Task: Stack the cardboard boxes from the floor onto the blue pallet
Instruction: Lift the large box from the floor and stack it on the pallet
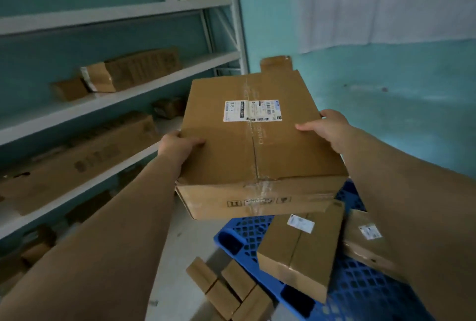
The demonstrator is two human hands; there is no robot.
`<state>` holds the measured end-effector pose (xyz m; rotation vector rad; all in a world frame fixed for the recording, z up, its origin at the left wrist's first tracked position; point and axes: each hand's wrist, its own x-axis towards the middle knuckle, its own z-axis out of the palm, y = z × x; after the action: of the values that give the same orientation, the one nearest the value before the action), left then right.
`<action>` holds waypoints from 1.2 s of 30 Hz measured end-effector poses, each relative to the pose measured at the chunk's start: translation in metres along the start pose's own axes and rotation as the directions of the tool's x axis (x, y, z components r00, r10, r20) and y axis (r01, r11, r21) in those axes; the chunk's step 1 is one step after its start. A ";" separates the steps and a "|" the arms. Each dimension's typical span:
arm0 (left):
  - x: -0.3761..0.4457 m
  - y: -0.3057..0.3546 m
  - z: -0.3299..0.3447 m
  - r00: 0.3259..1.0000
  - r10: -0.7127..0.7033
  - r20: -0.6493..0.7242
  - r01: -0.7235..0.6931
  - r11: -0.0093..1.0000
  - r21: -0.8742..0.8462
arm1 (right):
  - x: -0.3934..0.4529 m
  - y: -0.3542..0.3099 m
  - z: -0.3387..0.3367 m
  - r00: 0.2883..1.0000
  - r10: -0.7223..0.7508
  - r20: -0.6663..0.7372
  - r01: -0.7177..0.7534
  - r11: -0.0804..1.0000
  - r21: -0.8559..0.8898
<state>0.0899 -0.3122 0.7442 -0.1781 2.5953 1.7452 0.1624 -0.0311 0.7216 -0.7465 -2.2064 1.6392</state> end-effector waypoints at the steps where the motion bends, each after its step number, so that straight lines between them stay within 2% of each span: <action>1: 0.003 0.005 0.013 0.999 0.025 0.036 -0.025 1.000 0.009 | 0.001 0.006 -0.010 0.999 0.021 -0.031 -0.021 1.000 0.010; 7: 0.018 0.024 0.084 0.951 0.112 0.289 -0.136 0.989 0.062 | -0.018 0.048 -0.061 0.953 0.127 -0.275 -0.102 0.989 0.105; 13: -0.009 0.021 0.172 0.818 0.164 0.551 -0.207 0.978 0.016 | -0.062 0.102 -0.124 0.836 0.272 -0.476 -0.211 0.961 0.179; 18: -0.053 0.002 0.252 0.724 0.151 0.673 -0.226 0.974 0.023 | -0.088 0.158 -0.184 0.749 0.344 -0.567 -0.304 0.938 0.167; 21: -0.073 -0.014 0.297 0.706 0.096 0.702 -0.174 0.984 0.040 | -0.080 0.193 -0.216 0.736 0.376 -0.563 -0.353 0.923 0.155; 28: -0.083 -0.057 0.400 0.723 -0.057 0.688 -0.027 0.994 0.110 | -0.024 0.275 -0.267 0.754 0.484 -0.445 -0.462 0.871 0.165; 33: -0.071 -0.120 0.451 0.753 -0.080 0.653 -0.021 0.989 0.146 | 0.020 0.350 -0.254 0.740 0.559 -0.373 -0.535 0.826 0.176; 36: -0.058 -0.176 0.479 0.760 -0.146 0.634 0.005 0.976 0.218 | 0.039 0.408 -0.234 0.721 0.608 -0.333 -0.593 0.790 0.158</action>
<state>0.1380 0.0703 0.4046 0.2783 2.1715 1.1961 0.3457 0.2663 0.4040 -1.7500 -1.7388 1.6032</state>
